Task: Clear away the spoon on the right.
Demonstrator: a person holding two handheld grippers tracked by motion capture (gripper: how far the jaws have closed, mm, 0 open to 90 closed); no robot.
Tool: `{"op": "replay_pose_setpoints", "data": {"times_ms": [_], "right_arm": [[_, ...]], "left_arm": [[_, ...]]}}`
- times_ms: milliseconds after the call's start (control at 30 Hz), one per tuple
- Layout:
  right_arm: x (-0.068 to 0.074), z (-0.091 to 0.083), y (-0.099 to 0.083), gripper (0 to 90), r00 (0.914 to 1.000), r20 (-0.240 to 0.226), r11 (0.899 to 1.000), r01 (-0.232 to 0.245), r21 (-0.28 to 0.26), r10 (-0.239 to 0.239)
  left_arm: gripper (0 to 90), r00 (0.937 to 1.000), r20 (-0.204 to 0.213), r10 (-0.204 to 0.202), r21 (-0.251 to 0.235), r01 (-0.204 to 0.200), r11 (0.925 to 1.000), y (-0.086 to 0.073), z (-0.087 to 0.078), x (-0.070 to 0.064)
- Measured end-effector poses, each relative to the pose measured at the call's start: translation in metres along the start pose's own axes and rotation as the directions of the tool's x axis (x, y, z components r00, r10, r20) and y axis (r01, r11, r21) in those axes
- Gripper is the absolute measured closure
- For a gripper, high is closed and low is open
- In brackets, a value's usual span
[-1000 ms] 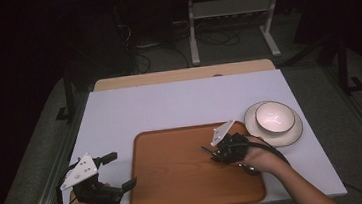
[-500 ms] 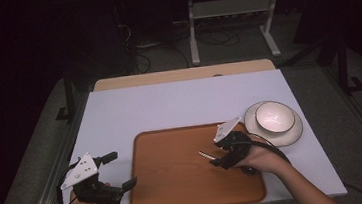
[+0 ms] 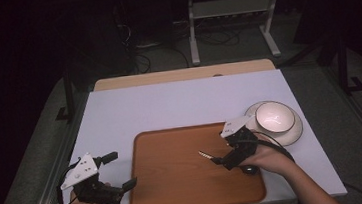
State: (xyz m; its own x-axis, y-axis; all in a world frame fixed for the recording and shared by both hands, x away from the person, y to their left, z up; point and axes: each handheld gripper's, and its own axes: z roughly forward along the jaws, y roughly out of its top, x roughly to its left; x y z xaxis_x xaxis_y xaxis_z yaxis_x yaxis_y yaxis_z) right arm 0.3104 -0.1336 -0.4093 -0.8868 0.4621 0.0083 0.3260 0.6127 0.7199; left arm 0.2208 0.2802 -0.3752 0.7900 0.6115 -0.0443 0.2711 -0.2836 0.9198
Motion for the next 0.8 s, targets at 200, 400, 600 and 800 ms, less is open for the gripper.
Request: {"op": "replay_pose_setpoints", "data": {"times_ms": [200,400,600,800], "right_arm": [[-0.002,-0.028,-0.002,5.7,0.9988,0.036,0.989,-0.030,-0.143,0.035],[-0.003,-0.048,-0.007,5.6,0.9947,0.060,0.966,-0.065,-0.250,0.083],[-0.004,-0.068,-0.020,5.6,0.9858,0.092,0.936,-0.102,-0.336,0.141],[-0.006,-0.085,-0.032,5.6,0.9783,0.103,0.906,-0.124,-0.405,0.180]], "left_arm": [[0.0,1.0000,-0.001,0.000,0.001,0.000,1.0000,0.000,0.001,0.000],[0.0,1.0000,0.000,-0.004,-0.001,0.004,1.0000,0.000,0.001,0.001],[0.0,1.0000,0.004,-0.001,-0.001,0.001,1.0000,0.000,0.001,0.000],[0.0,1.0000,0.001,-0.003,-0.001,0.003,1.0000,0.000,0.001,0.001]]}}
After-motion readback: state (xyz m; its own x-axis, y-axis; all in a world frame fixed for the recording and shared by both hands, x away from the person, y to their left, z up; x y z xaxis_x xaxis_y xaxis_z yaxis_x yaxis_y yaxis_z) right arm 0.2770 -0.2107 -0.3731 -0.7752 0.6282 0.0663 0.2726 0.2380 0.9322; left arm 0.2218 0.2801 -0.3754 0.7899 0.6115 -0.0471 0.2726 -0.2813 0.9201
